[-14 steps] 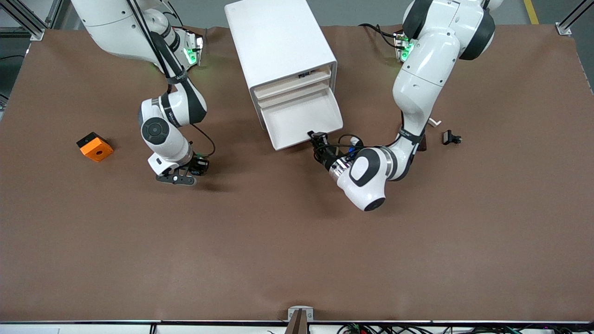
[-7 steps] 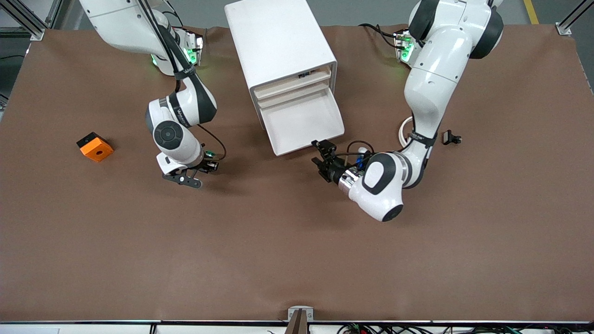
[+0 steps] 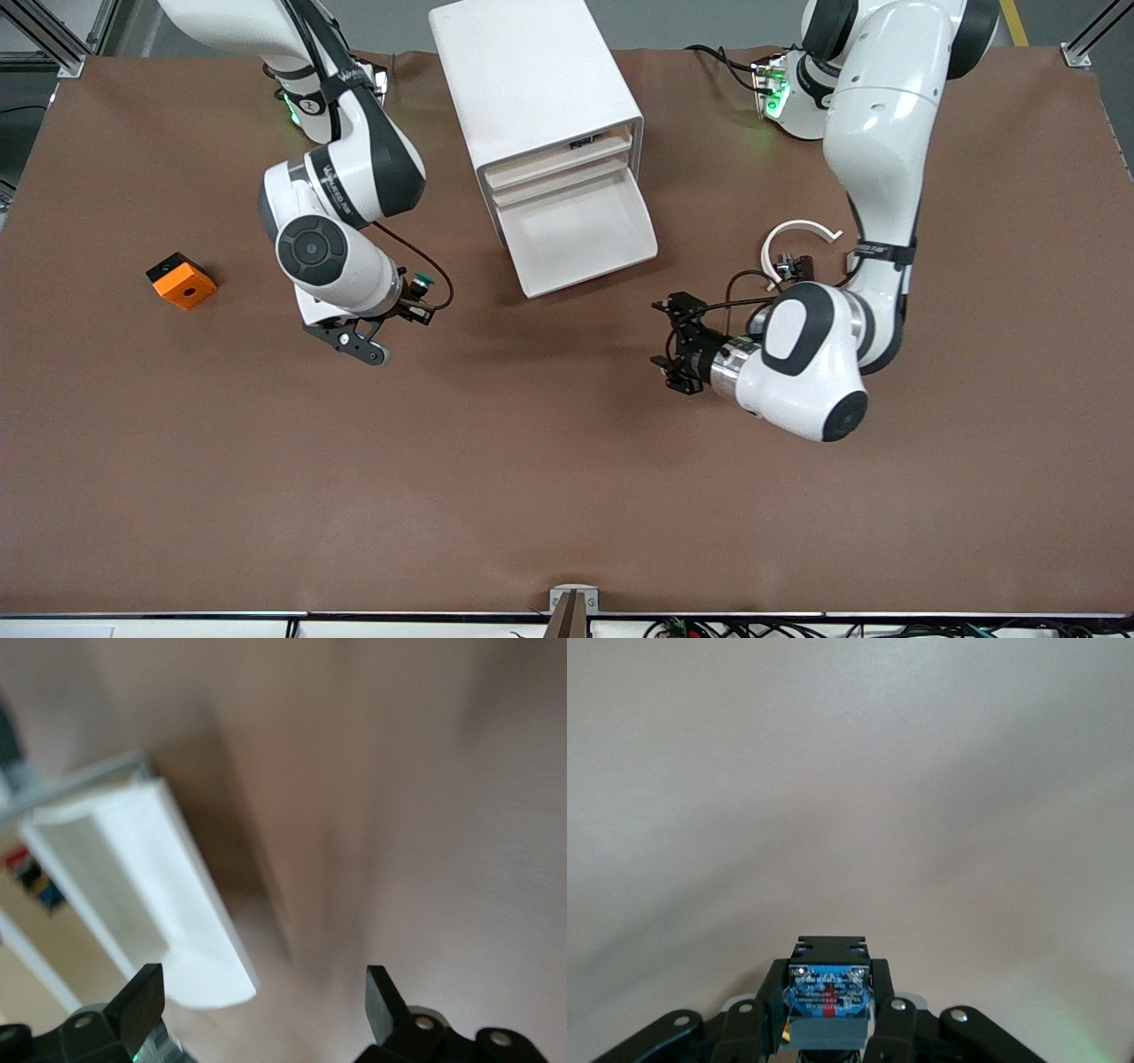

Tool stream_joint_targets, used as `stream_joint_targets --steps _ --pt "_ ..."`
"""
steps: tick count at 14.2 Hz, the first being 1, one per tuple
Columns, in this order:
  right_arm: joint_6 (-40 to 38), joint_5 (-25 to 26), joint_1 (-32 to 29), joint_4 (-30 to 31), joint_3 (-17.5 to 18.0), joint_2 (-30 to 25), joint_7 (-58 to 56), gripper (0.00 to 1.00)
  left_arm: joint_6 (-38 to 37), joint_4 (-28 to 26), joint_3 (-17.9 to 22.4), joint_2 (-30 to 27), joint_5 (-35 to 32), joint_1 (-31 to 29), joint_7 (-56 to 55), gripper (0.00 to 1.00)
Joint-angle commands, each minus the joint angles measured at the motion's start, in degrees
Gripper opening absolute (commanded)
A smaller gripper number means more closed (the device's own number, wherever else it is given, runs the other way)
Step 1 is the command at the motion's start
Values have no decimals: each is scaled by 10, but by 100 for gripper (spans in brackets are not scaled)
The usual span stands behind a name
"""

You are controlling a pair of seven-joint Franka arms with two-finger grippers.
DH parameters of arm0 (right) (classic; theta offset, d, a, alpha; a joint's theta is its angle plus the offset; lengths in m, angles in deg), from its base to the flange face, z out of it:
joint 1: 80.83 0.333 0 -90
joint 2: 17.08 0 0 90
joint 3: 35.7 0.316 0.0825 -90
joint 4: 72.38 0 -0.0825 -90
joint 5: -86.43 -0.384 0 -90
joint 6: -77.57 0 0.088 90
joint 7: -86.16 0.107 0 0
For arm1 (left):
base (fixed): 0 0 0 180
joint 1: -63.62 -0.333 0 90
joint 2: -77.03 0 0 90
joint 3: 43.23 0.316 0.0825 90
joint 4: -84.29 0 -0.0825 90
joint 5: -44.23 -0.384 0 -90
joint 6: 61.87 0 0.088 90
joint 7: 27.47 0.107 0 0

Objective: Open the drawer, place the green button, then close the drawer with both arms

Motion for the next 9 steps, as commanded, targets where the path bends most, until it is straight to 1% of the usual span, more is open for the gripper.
stream_joint_targets --steps 1,2,3,5,7,9 --pt "-22 -6 59 -43 -3 8 116 0 -2 -9 7 -54 -92 9 92 100" --pt "-22 -6 80 -52 -3 9 161 0 -2 -9 3 -81 -134 10 111 100" --pt "-21 -6 102 -59 -3 11 203 0 -2 -9 2 -100 -160 10 143 100" --pt "-17 -6 141 -75 -3 16 281 0 -2 -10 6 -137 -191 4 226 100" --pt "-13 -6 172 -77 -3 19 334 0 -6 -11 8 -162 -229 0 333 100" --pt "6 -5 197 -76 -4 28 392 0 -18 -12 7 -184 -302 -3 462 100"
